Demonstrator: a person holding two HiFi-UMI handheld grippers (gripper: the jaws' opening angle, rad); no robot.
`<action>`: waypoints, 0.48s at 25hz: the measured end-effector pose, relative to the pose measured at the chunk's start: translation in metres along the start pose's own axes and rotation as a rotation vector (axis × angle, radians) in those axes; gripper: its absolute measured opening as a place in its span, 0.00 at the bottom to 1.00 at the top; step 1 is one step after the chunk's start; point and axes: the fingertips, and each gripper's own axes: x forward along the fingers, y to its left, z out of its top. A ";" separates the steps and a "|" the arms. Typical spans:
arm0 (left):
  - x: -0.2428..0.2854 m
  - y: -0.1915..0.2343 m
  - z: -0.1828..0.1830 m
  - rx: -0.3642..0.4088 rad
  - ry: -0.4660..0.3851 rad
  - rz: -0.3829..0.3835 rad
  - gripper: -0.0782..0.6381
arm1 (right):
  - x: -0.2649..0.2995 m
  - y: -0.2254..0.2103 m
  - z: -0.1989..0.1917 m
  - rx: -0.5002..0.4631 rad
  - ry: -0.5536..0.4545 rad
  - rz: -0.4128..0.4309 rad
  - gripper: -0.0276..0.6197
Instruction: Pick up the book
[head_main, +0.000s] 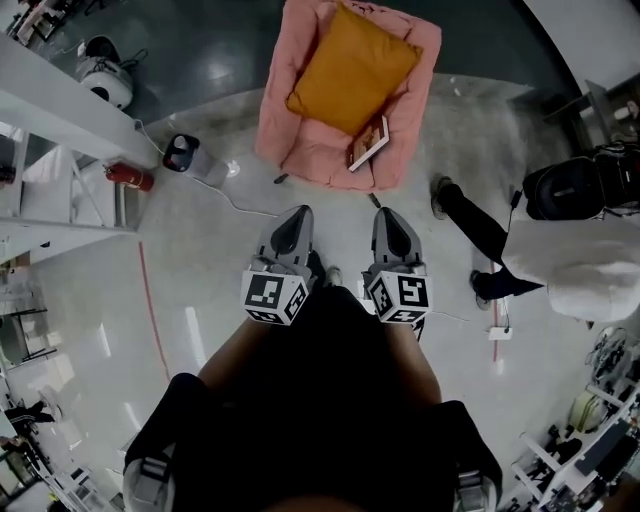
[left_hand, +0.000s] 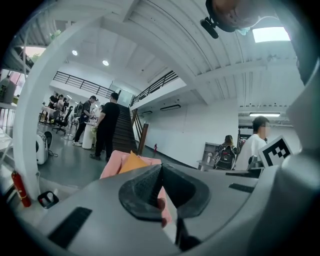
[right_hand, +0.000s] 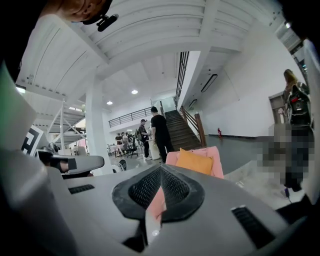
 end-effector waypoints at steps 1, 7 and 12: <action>0.003 0.002 0.000 0.001 0.001 0.001 0.12 | 0.004 -0.001 -0.001 0.003 0.003 -0.001 0.05; 0.041 0.023 0.007 0.000 -0.010 -0.013 0.12 | 0.041 -0.006 -0.001 0.002 0.010 -0.008 0.05; 0.085 0.044 0.019 0.013 -0.012 -0.039 0.12 | 0.078 -0.017 0.005 0.014 0.011 -0.022 0.05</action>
